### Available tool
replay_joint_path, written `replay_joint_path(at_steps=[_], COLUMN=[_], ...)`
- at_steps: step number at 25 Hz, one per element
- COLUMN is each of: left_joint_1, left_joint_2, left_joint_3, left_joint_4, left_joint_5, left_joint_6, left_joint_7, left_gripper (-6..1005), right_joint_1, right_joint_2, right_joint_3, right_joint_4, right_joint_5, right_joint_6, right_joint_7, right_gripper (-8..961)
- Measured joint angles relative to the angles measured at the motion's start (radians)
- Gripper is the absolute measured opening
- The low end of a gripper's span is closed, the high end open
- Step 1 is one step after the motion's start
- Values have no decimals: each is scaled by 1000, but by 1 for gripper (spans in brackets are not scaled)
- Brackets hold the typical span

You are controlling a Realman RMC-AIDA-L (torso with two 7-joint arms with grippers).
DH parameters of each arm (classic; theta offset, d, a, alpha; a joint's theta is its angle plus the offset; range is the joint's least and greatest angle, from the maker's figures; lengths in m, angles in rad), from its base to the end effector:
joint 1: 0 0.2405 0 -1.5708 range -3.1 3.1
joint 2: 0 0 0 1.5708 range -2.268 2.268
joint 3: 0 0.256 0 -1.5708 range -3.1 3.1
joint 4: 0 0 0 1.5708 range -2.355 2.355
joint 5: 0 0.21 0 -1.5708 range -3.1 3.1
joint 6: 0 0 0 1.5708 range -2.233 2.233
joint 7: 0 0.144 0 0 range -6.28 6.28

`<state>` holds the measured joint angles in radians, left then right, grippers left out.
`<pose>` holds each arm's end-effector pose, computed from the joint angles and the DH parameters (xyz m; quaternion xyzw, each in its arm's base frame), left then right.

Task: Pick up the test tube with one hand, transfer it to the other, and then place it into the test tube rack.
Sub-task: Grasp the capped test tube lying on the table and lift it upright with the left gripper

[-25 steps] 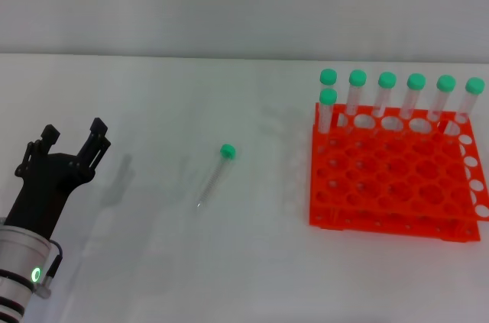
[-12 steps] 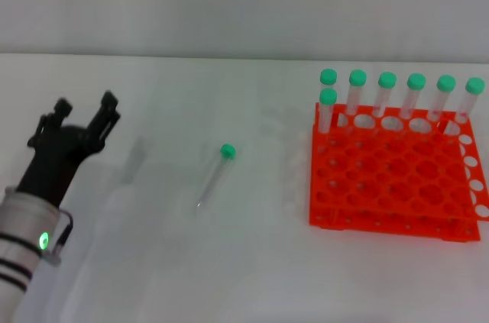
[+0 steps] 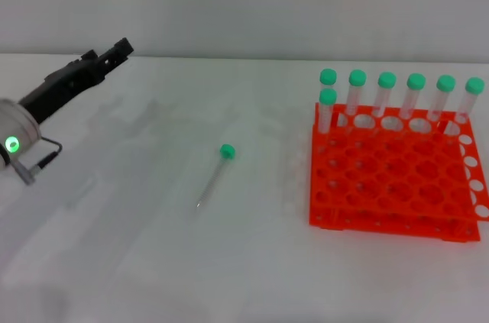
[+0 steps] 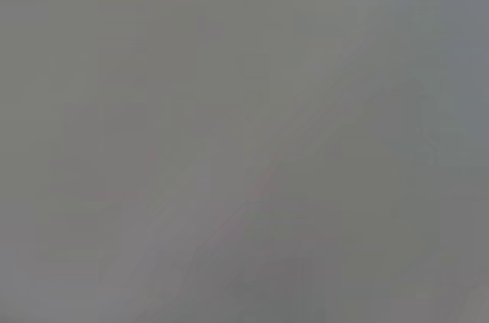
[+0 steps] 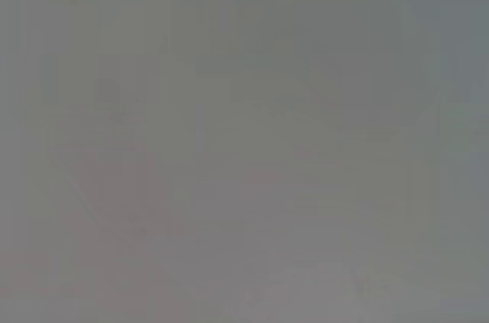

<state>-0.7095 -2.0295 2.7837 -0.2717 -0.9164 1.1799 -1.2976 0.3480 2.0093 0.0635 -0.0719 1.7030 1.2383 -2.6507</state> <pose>-0.3067 0.3970 0.0319 -0.7054 -0.4319 -0.4105 0.3838 0.4077 0.2887 0.0641 -0.6140 0.3107 0.3038 0.6589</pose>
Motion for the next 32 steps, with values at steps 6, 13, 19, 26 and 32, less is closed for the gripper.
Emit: replay_joint_path(at_steps=[6,13,19,26,32], left_joint_1=[-93,-209,-335,-500,-594], left_joint_2=[48,113,141,130,87], left_joint_3=[58,60,61,61,62], left_joint_4=[-156,-274,-333,-334,-320], left_joint_5=[251,514,805,1140,1333], left_joint_6=[69,249,278,269,254], left_joint_7=[-342,-552,-755,-960,-1082], left_gripper=[885,885,884,880,874], right_joint_1=[0,0,-4,0,-3], right_joint_2=[0,0,0,1,2], right_joint_3=[-10,-12,-13,-21,-24], right_joint_4=[0,0,0,4,5], right_joint_5=[-1,0,0,0,0], right_joint_6=[4,15,22,22,22], right_joint_7=[0,0,0,0,0], right_gripper=[758,757,756,755,754])
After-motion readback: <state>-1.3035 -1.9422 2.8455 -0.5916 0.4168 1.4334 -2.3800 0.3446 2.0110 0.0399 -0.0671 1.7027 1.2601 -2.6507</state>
